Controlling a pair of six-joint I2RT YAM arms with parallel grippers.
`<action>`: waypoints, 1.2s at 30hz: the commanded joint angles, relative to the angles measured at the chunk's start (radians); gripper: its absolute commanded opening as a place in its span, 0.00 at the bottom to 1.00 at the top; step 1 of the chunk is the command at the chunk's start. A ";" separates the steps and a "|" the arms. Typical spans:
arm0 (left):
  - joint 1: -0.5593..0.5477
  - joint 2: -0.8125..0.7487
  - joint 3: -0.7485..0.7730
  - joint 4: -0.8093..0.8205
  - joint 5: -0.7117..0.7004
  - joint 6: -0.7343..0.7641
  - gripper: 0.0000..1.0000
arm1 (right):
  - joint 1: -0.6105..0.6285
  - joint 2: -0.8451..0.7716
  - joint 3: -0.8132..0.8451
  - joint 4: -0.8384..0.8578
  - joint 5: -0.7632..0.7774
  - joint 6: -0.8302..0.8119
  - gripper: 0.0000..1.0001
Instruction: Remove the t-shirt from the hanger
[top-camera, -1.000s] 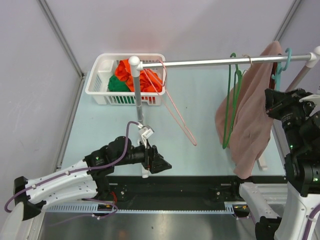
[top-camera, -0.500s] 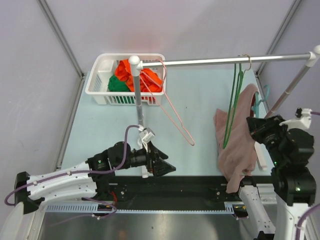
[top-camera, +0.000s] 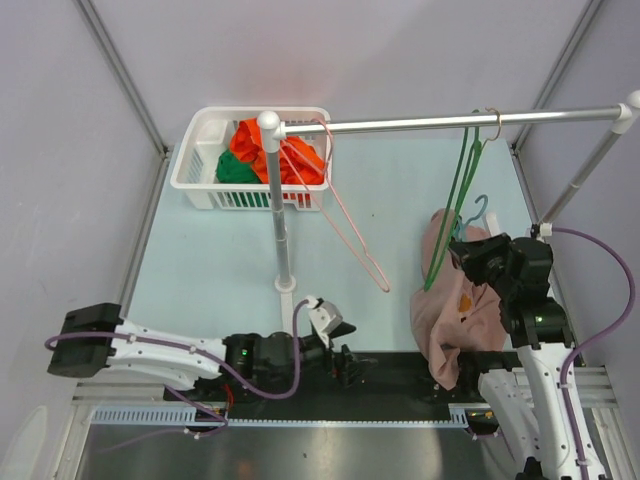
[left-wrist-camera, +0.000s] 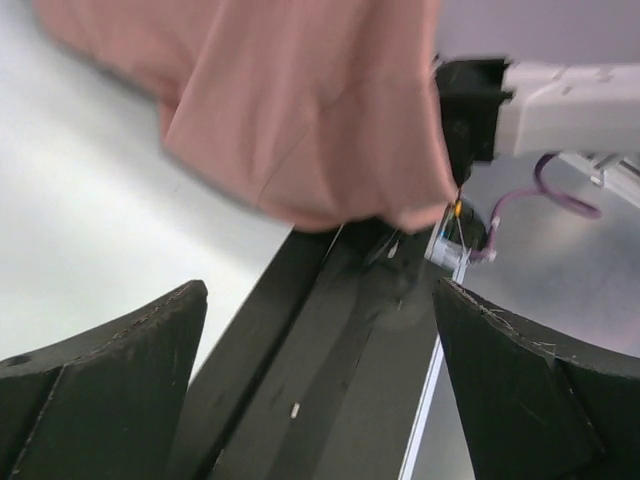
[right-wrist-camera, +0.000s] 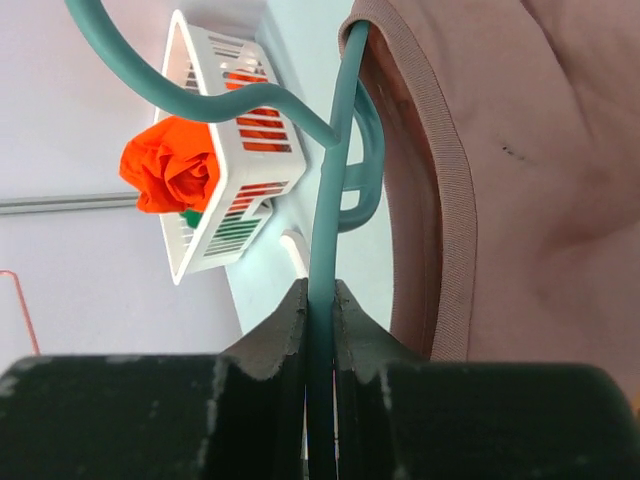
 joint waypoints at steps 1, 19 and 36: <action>-0.027 0.172 0.168 0.224 -0.056 0.160 1.00 | 0.058 -0.004 0.018 0.102 0.080 0.088 0.00; 0.034 0.626 0.606 -0.018 0.155 0.159 0.95 | 0.156 -0.012 0.123 0.010 0.176 0.091 0.00; 0.069 0.640 0.568 -0.089 0.159 0.129 0.00 | 0.173 0.036 0.083 0.093 0.215 0.068 0.00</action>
